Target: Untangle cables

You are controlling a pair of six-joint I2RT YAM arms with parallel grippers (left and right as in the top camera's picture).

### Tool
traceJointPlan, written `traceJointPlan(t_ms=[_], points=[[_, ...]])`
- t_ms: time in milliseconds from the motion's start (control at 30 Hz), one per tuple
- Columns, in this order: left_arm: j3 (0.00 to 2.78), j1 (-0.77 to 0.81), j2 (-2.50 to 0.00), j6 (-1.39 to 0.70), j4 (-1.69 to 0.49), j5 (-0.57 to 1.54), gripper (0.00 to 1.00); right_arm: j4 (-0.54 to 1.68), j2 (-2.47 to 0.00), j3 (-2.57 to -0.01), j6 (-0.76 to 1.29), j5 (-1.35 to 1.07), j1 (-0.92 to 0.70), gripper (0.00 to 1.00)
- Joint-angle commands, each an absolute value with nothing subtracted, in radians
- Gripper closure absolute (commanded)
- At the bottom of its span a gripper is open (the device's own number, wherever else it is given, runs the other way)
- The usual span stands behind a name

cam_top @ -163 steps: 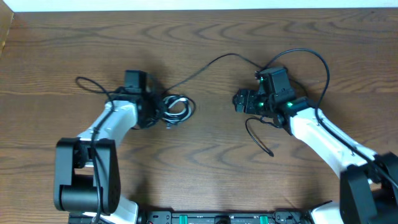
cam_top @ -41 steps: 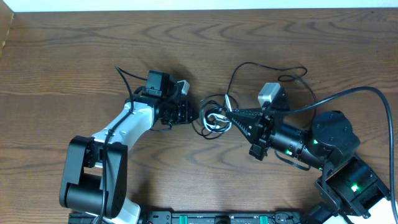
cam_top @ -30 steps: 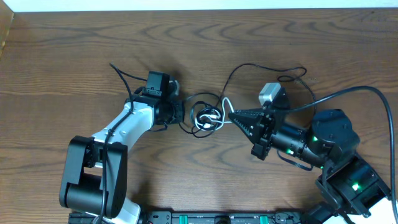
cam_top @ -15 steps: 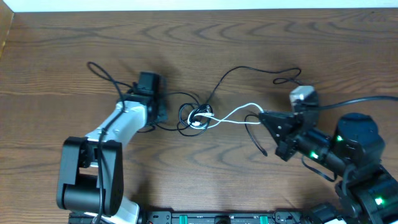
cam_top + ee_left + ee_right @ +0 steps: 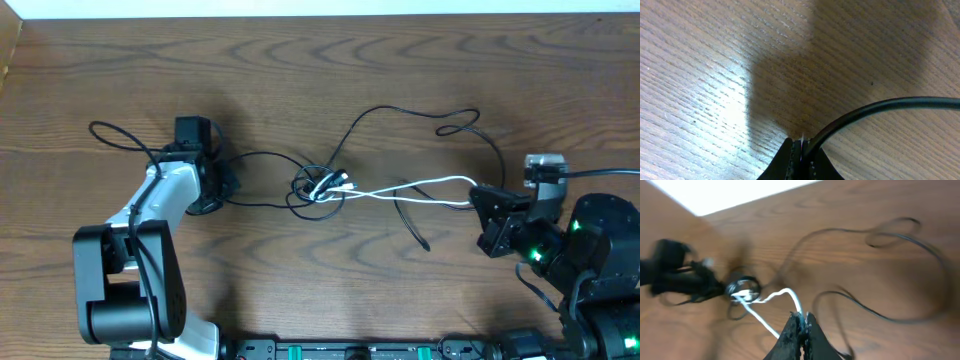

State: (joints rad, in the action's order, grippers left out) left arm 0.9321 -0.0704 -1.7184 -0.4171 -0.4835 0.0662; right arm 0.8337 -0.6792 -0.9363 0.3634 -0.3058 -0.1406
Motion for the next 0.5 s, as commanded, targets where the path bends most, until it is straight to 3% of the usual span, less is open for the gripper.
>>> traceJointPlan(t_ms=[0,467], points=[[0.948,-0.094,-1.699,-0.425,-0.486,0.068,0.92,0.868,-0.667,-0.948,0.374,-0.122,-0.117,0.99],[0.947,-0.095,-1.699,-0.425,-0.481,0.12,0.92,1.0,-0.72,-0.948,0.4,0.208,-0.118,0.99]])
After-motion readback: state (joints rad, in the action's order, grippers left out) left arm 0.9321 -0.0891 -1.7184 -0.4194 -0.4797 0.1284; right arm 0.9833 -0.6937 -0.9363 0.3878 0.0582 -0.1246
